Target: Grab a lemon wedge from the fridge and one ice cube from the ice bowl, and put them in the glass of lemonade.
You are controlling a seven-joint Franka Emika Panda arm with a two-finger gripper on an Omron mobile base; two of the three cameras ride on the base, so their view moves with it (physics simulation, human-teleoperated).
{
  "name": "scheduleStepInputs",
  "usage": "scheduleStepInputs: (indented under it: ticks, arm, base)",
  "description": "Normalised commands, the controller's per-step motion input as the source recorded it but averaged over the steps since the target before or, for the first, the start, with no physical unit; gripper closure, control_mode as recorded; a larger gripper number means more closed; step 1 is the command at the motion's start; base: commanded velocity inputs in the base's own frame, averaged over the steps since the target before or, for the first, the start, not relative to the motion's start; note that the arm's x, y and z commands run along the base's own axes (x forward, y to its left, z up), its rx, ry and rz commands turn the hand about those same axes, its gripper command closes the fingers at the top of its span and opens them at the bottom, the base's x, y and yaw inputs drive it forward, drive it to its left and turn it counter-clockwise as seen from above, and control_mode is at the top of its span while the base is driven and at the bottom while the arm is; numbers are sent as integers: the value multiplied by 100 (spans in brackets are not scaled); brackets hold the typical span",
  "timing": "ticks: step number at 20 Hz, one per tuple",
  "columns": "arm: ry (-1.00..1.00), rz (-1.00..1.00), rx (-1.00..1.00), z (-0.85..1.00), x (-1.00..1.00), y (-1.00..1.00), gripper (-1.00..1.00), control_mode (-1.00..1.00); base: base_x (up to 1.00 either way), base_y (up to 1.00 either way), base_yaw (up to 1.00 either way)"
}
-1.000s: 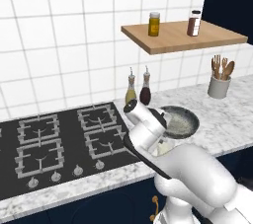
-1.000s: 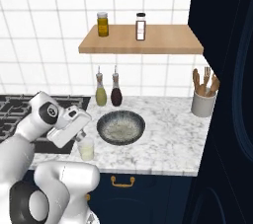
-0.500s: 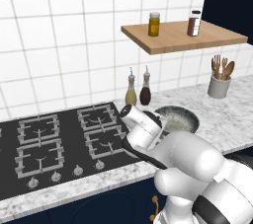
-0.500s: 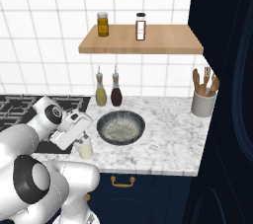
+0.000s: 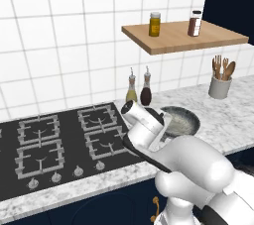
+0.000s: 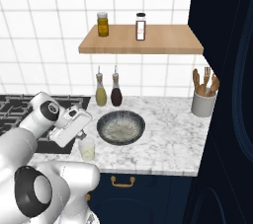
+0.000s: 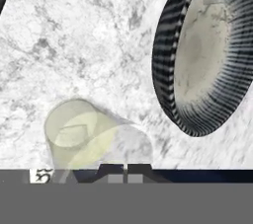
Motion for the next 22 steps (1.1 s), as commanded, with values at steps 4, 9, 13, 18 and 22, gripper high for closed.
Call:
scheduleStepInputs:
  ticks: [4,9,13,18,22]
  arm:
    - [-6,0,0,13,-16,-21,100,-100]
    - [-18,0,0,80,-39,-5,100,-100]
    - [-12,-2,16,95,-36,-4,100,-100]
    - [-5,-12,56,79,-36,-9,100,-100]
    - [-2,-12,56,43,-59,1,100,-100]
  base:
    - [0,0,0]
    - [0,0,0]
    - [0,0,0]
    - [0,0,0]
    - [0,0,0]
